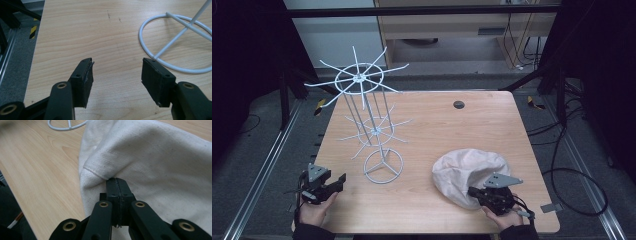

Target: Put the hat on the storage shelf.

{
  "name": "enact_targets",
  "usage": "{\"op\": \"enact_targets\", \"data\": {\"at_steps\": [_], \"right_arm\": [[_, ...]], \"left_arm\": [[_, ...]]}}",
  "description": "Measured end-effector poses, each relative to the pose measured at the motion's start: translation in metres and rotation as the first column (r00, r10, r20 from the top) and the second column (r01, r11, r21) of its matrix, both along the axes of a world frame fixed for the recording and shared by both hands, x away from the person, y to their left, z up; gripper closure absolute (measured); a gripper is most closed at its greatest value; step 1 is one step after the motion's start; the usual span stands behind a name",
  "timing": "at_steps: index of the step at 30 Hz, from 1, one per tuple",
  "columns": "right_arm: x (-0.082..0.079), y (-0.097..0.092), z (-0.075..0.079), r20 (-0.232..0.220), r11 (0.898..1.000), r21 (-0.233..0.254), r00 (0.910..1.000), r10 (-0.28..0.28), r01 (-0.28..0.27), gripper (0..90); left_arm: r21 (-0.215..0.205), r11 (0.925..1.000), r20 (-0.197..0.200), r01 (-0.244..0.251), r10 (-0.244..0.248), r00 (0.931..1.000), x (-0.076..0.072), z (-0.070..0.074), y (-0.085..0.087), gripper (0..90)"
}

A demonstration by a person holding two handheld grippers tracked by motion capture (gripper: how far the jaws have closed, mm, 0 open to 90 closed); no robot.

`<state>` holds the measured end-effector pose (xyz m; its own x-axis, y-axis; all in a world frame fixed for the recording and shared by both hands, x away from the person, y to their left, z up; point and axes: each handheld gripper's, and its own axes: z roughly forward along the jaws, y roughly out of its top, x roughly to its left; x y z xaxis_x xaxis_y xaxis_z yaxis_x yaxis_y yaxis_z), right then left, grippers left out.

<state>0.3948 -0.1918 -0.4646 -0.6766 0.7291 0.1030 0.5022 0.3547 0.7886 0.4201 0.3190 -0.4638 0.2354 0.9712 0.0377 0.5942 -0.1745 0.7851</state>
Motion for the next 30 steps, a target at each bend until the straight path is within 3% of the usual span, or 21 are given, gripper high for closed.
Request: {"op": "enact_targets", "data": {"at_steps": [6,18,23,30], "right_arm": [[0.011,0.019,-0.002,0.004,1.000,0.001,1.0000,-0.009,0.009,90.0],[0.031,0.033,-0.002,0.012,0.998,0.036,0.9988,-0.048,0.048,90.0],[0.032,0.032,-0.001,0.010,0.997,0.046,0.9980,-0.062,0.061,90.0],[0.025,0.017,0.018,0.042,0.992,0.120,0.9978,-0.052,0.046,90.0]], "left_arm": [[0.003,1.0000,0.000,-0.002,0.002,1.0000,0.001,0.000,0.000,42.2],[0.005,1.0000,-0.002,0.004,-0.004,1.0000,0.003,-0.001,-0.002,42.3],[0.004,1.0000,-0.002,0.005,-0.005,1.0000,0.003,-0.001,-0.003,42.3],[0.003,1.0000,-0.004,0.001,-0.001,1.0000,0.003,-0.002,-0.002,42.2]]}}
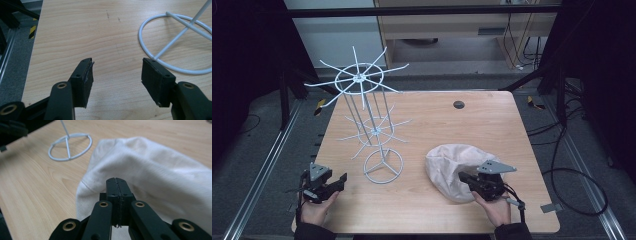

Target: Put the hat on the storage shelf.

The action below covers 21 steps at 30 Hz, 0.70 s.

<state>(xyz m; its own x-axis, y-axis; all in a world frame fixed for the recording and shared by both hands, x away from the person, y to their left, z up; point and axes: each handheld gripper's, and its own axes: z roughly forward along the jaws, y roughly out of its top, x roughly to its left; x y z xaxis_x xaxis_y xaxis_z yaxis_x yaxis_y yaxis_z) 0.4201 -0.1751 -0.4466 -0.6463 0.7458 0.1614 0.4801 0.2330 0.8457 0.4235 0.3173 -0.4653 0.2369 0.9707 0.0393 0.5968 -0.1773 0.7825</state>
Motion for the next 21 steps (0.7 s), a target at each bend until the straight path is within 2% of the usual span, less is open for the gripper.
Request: {"op": "enact_targets", "data": {"at_steps": [2,3,4,5,6,7,9,10,11,12,13,15,21], "right_arm": [[0.000,-0.010,0.009,0.019,1.000,0.017,0.9997,-0.018,0.018,90.0],[0.001,-0.022,0.016,0.039,0.998,0.033,0.9977,-0.055,0.053,90.0],[0.001,-0.022,0.016,0.039,0.998,0.033,0.9977,-0.055,0.053,90.0],[0.004,-0.036,0.022,0.060,0.994,0.035,0.9922,-0.109,0.107,90.0],[0.004,-0.036,0.022,0.060,0.994,0.035,0.9922,-0.109,0.107,90.0],[0.009,-0.051,0.023,0.068,0.988,0.023,0.9858,-0.154,0.153,90.0],[0.015,-0.061,0.021,0.056,0.982,0.001,0.9806,-0.188,0.188,90.0],[0.015,-0.061,0.021,0.056,0.982,0.001,0.9806,-0.188,0.188,90.0],[0.023,-0.072,0.013,0.038,0.973,-0.016,0.9727,-0.229,0.230,90.0],[0.023,-0.072,0.013,0.038,0.973,-0.016,0.9727,-0.229,0.230,90.0],[0.032,-0.079,0.007,0.022,0.966,-0.034,0.9666,-0.255,0.256,90.0],[0.039,-0.083,0.003,0.023,0.960,-0.052,0.9615,-0.274,0.275,90.0],[0.060,-0.086,-0.009,0.010,0.954,-0.044,0.9548,-0.297,0.297,90.0]], "left_arm": [[-0.001,1.0000,0.001,-0.002,0.002,1.0000,0.000,0.000,0.001,42.3],[-0.002,1.0000,0.002,-0.003,0.003,1.0000,0.000,0.001,0.001,42.2],[-0.002,1.0000,0.002,-0.003,0.003,1.0000,0.000,0.001,0.001,42.2],[0.000,1.0000,0.002,-0.004,0.004,1.0000,0.000,0.000,0.001,42.2],[0.000,1.0000,0.002,-0.004,0.004,1.0000,0.000,0.000,0.001,42.2],[0.000,1.0000,0.000,-0.004,0.004,1.0000,0.001,0.000,0.001,42.2],[0.000,1.0000,0.000,-0.005,0.005,1.0000,0.001,0.000,0.001,42.2],[-0.001,1.0000,-0.002,-0.005,0.005,1.0000,0.001,0.000,0.001,42.2],[0.002,1.0000,-0.002,-0.002,0.002,1.0000,0.001,-0.001,0.001,42.3],[0.002,1.0000,-0.002,-0.002,0.002,1.0000,0.001,-0.001,0.001,42.3],[0.002,1.0000,0.000,-0.001,0.001,1.0000,0.001,0.000,0.000,42.3],[0.003,1.0000,0.001,0.000,0.000,1.0000,0.001,0.000,0.000,42.3],[0.003,1.0000,0.000,0.001,-0.001,1.0000,0.002,-0.001,0.000,42.3]]}}
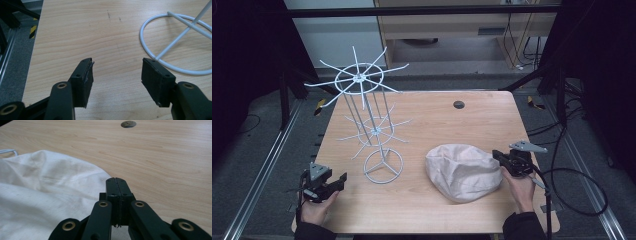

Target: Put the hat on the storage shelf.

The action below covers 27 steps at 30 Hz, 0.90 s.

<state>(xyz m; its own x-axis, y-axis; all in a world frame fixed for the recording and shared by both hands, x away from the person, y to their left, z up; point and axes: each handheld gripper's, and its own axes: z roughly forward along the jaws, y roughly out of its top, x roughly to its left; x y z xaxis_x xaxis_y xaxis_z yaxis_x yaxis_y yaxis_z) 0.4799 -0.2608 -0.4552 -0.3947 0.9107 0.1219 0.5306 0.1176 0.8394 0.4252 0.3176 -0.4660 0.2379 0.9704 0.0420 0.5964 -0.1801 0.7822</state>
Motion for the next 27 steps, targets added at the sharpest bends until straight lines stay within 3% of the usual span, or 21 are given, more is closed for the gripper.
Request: {"op": "enact_targets", "data": {"at_steps": [6,8,11,17,27], "right_arm": [[0.010,0.002,-0.010,-0.028,1.000,-0.016,0.9996,-0.006,0.005,90.0],[0.012,0.004,-0.015,-0.045,0.998,-0.060,0.9990,0.003,-0.006,90.0],[0.011,0.004,-0.015,-0.053,0.998,-0.064,0.9985,0.006,-0.010,90.0],[0.001,0.005,-0.012,-0.081,0.991,-0.132,0.9966,0.015,-0.026,90.0],[-0.030,-0.004,-0.009,-0.109,0.990,-0.132,0.9933,0.040,-0.054,90.0]], "left_arm": [[0.002,1.0000,0.001,0.005,-0.005,1.0000,0.000,0.000,0.000,42.3],[0.001,1.0000,0.003,0.000,0.000,1.0000,0.000,0.000,0.000,42.2],[0.001,1.0000,0.004,-0.001,0.001,1.0000,0.000,0.000,0.000,42.2],[0.002,1.0000,0.001,0.009,-0.009,1.0000,0.000,0.000,-0.001,42.2],[0.005,0.9999,0.003,0.016,-0.016,0.9999,-0.002,0.000,-0.001,42.2]]}}
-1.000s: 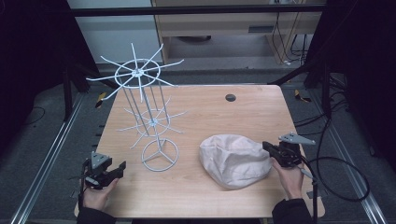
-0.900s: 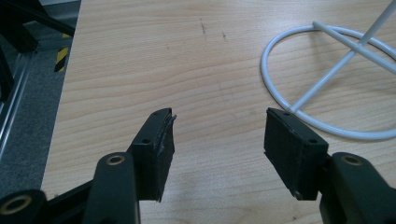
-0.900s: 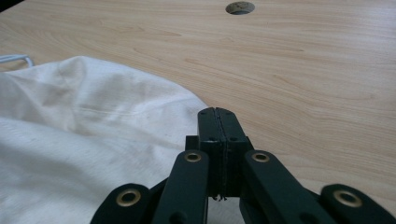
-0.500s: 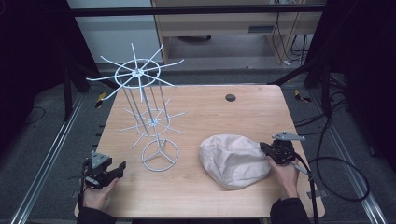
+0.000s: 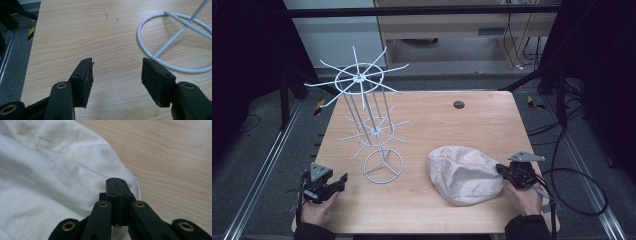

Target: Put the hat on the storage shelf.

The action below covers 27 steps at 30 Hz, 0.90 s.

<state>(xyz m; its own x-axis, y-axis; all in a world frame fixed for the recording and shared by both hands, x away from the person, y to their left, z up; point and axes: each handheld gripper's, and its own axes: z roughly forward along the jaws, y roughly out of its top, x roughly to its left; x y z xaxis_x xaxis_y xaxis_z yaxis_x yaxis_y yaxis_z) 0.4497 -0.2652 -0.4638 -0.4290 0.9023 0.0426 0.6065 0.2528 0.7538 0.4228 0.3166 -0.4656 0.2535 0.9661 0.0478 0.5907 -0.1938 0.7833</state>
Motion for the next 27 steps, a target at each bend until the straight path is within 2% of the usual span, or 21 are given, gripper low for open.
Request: {"op": "enact_targets", "data": {"at_steps": [4,5,13,22,27], "right_arm": [[-0.008,-0.002,-0.001,0.005,1.000,0.007,0.9999,0.012,-0.012,90.0],[-0.014,-0.002,-0.002,0.003,1.000,0.009,0.9998,0.021,-0.021,90.0],[-0.034,0.004,0.000,0.018,0.998,-0.007,0.9976,0.067,-0.066,90.0],[-0.046,0.011,-0.001,0.011,0.996,-0.023,0.9958,0.091,-0.091,89.6],[-0.046,0.009,0.005,0.036,0.995,-0.019,0.9946,0.098,-0.097,88.2]], "left_arm": [[-0.003,1.0000,0.000,-0.001,0.001,1.0000,0.000,0.000,0.000,42.2],[-0.002,1.0000,0.000,-0.001,0.001,1.0000,0.000,0.000,0.000,42.2],[0.001,1.0000,-0.001,0.003,-0.003,1.0000,0.000,0.000,0.000,42.2],[-0.001,1.0000,-0.001,0.002,-0.002,1.0000,-0.001,0.000,0.000,42.2],[0.001,1.0000,0.000,0.001,-0.001,1.0000,-0.001,0.001,0.000,42.2]]}}
